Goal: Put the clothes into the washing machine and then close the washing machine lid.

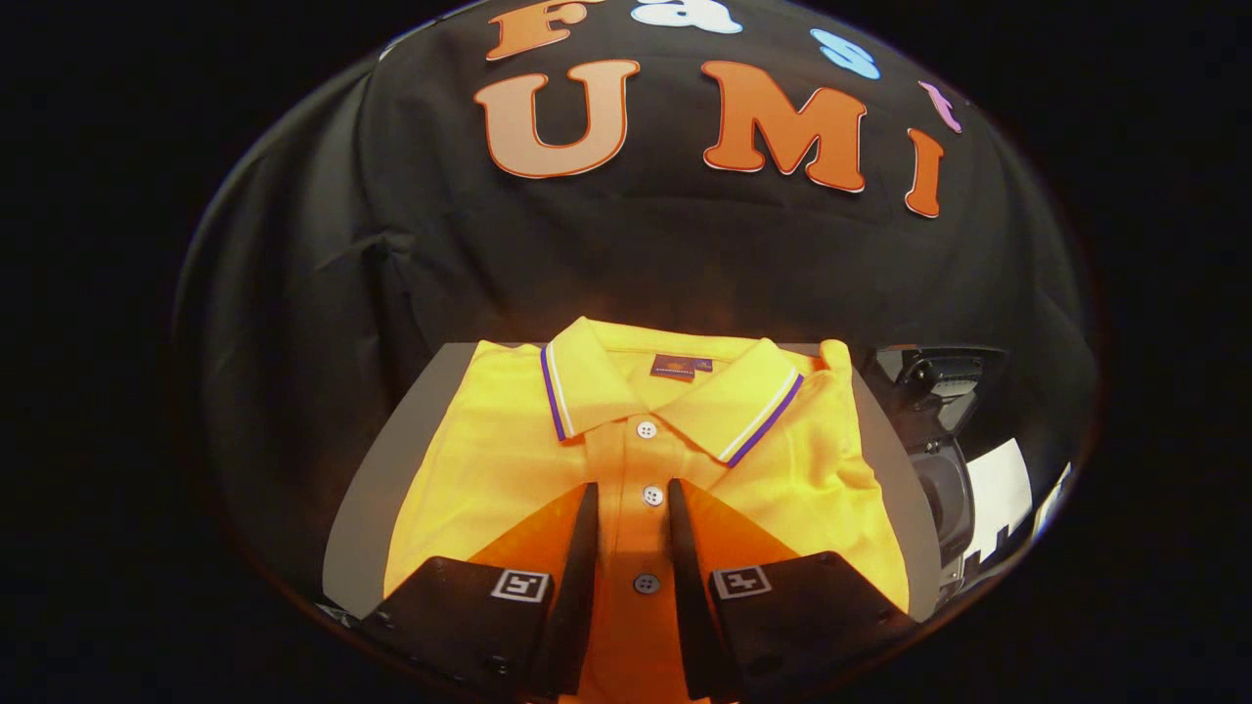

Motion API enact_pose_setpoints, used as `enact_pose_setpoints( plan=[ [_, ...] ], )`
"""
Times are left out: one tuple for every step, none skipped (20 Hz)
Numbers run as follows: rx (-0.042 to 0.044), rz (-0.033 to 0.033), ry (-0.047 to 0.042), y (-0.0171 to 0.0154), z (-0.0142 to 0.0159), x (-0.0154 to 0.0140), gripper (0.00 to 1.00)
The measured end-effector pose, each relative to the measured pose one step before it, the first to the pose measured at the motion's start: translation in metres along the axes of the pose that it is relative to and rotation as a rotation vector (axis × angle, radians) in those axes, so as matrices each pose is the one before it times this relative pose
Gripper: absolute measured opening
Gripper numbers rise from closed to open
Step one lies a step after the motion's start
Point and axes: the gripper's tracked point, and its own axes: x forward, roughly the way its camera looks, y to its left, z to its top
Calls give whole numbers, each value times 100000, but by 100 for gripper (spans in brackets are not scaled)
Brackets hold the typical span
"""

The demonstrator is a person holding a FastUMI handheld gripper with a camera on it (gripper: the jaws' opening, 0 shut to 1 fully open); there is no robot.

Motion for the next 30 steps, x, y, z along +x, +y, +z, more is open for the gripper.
enact_pose_setpoints(
  plan=[
    [285, 1462, 1173, 206, -124, 22, 47],
    [1369, -32, -182, -51, 182, -149, 31],
    [-510, 917, 57, -12, 144, 218, 28],
    [1265, 271, 877, 111, -289, 15, 24],
    [-85, 980, -443, 52, 285, -57, 23],
    [-1050, 1176, 981, 152, -170, -268, 17],
    [-1684, 2019, -868, -4, 145, -105, 18],
    [-442, 1252, 63, -155, -87, -16, 18],
    [1371, 761, -1332, 42, 177, -214, 18],
    [868, 1490, -1149, 101, 294, 153, 18],
    [1195, 1251, -980, -37, 15, -310, 11],
    [593, 1656, -442, 34, 287, -214, 11],
    [809, 1298, -1399, -43, 513, -370, 11],
    [723, 407, -2973, -197, 802, -496, 11],
    [243, -47, -1383, -274, 685, -503, 11],
    [240, 378, -567, -70, 220, -974, 10],
    [895, 661, -1439, -12, 518, -553, 11],
    [689, 548, -2120, -14, 424, -734, 10],
    [279, 339, -1230, -198, 458, -838, 11],
    [289, 869, -1222, -173, 506, -881, 10],
    [-159, 1, -342, -308, 309, -547, 10],
    [116, -38, -1203, -491, 460, -760, 10],
    [499, 888, -1439, -282, 603, -770, 11],
    [1042, 511, -1765, -501, 529, -898, 10],
    [977, 1145, -1684, -473, 677, -896, 10],
    [833, 687, -2178, -677, 704, -911, 10],
    [862, 862, -1867, -881, 749, -1019, 10],
    [942, 1014, -2243, -960, 766, -1379, 10],
    [1120, 872, -1489, -1020, 819, -1068, 10],
    [1087, 610, -1175, -1116, 767, -980, 10]
  ],
)
